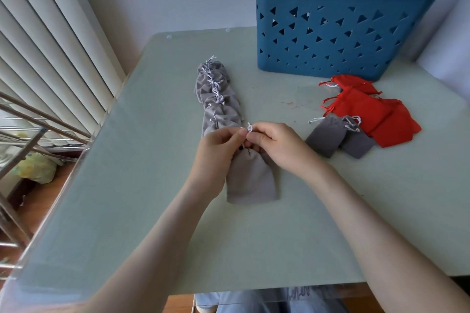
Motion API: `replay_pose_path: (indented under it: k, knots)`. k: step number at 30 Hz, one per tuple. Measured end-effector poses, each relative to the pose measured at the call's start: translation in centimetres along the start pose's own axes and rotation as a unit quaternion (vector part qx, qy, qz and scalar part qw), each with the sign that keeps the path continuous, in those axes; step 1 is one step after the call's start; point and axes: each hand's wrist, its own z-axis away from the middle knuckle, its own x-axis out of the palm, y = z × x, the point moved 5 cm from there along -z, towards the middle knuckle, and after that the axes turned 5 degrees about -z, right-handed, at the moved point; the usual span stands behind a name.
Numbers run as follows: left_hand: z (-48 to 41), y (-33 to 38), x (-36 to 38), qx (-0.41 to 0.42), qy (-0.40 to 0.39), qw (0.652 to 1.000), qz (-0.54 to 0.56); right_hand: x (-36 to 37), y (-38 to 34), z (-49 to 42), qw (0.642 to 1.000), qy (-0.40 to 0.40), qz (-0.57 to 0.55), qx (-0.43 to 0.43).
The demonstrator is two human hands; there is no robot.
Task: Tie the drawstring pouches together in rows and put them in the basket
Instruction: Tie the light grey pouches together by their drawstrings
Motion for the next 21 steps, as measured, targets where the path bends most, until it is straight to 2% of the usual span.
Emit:
replay_pose_path:
  k: [4,7,10,13,17,19,21]
  knots:
    - [0.3,0.3,-0.2,0.048,0.044,0.996,-0.067,0.2,0.5,0.2,0.995,-0.044,-0.078,0.049]
    - [0.3,0.5,-0.4,0.063,0.071,0.99,-0.108,0.4,0.6,0.2,0.992,-0.046,-0.099,0.058]
    - [0.1,0.7,-0.8,0.064,0.083,0.991,-0.088,0.4,0.6,0.1,0.985,-0.043,-0.153,0.063]
    - [0.1,0.8,-0.7,0.061,0.058,0.996,-0.022,0.3,0.5,0.2,0.962,-0.047,-0.255,0.084]
    - [-0.1,1.1,-0.2,0.073,-0.002,0.995,0.066,0.1,0.1,0.5,0.9,-0.084,-0.408,0.129]
    - [-0.1,1.3,0.3,0.075,-0.044,0.992,0.095,0.1,-0.4,0.9,0.876,-0.112,-0.446,0.143]
    - [0.0,1.8,0.3,0.102,-0.07,0.989,0.079,0.1,-0.6,1.3,0.866,-0.128,-0.457,0.157]
